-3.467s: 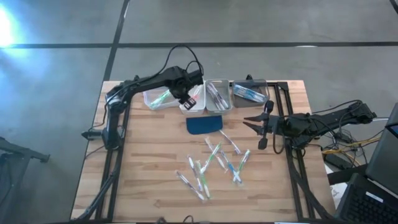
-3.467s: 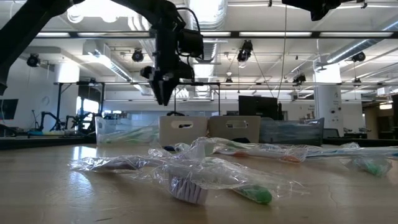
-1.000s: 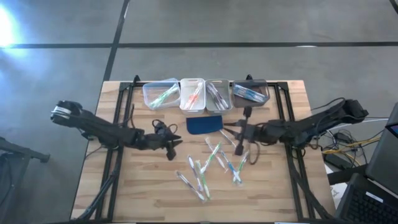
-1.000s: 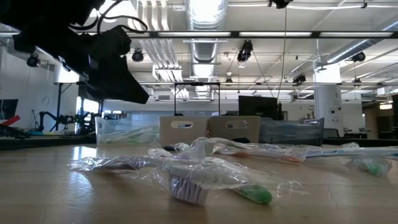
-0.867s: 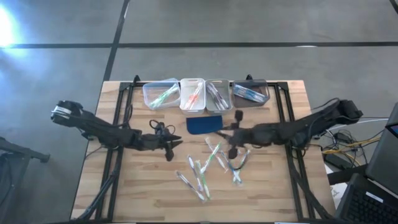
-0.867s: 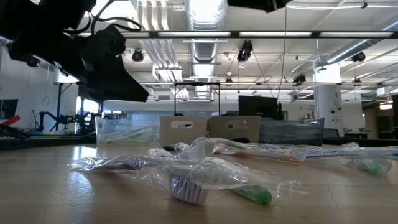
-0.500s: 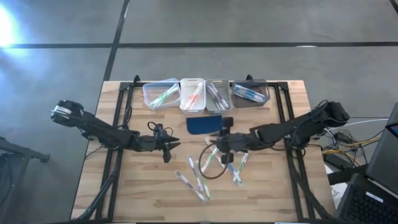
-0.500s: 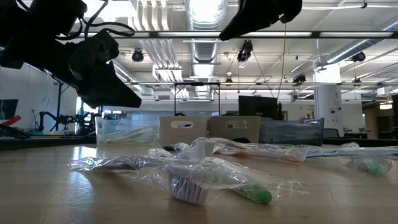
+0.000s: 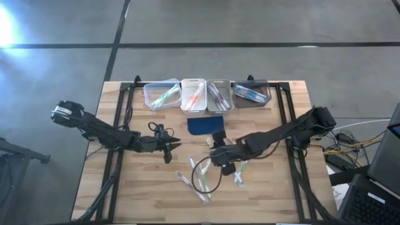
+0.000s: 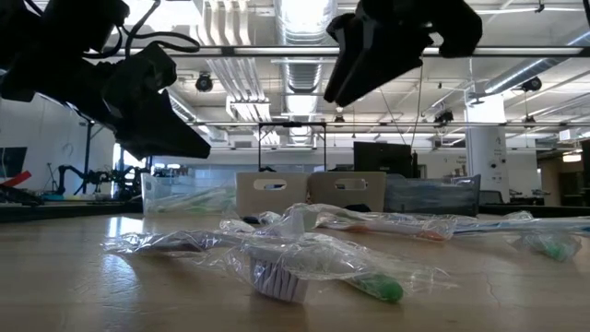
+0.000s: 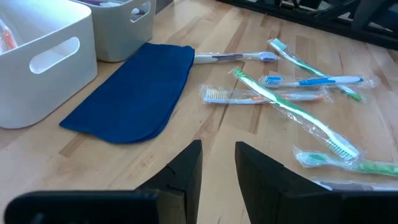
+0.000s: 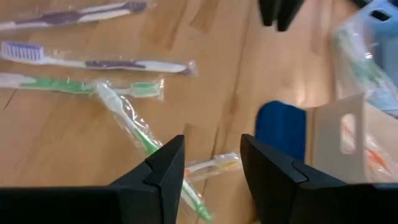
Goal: Pick & Place Toothbrushes
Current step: Put the green toothbrush into the transparent bin
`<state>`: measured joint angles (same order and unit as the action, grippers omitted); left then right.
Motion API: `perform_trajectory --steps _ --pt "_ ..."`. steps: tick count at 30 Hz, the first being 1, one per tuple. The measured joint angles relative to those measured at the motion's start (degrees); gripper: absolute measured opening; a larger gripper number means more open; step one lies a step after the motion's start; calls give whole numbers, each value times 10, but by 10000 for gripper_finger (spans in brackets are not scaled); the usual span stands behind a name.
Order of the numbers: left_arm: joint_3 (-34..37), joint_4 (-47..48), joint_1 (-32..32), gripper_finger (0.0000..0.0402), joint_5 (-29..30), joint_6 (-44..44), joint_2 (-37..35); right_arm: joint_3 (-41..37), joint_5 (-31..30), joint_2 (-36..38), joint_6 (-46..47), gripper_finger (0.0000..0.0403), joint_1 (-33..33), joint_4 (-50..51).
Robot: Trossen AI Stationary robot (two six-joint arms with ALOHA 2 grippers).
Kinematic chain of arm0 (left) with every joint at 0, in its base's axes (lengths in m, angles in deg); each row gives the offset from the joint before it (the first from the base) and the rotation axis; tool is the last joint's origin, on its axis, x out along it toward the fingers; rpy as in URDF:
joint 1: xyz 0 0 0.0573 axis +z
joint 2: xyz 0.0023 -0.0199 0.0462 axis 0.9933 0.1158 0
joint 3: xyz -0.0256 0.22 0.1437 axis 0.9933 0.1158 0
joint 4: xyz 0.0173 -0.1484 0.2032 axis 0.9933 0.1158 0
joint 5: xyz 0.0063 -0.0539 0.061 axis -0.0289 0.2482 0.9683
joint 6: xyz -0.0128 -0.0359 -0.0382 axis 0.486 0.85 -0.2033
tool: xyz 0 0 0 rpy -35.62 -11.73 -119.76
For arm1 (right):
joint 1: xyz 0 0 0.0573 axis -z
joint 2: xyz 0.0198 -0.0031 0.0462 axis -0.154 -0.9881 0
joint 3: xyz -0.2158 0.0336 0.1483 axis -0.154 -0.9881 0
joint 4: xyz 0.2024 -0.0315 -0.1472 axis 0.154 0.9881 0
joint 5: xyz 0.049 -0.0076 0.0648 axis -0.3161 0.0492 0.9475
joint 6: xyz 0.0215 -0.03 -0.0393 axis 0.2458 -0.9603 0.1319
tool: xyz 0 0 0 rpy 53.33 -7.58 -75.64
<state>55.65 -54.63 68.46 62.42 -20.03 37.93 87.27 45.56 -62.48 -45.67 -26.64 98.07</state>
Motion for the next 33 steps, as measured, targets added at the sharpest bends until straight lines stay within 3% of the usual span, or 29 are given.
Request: perform_trajectory --steps 15,24,33 --pt "0 1 0 101 -2 -3 0 4 71 -78 -12 184 0 -5" --pt "0 1 0 101 -2 -4 0 16 73 -124 -30 167 0 -6" --pt "0 1 0 101 -2 -4 0 16 81 -169 -30 179 1 -17"
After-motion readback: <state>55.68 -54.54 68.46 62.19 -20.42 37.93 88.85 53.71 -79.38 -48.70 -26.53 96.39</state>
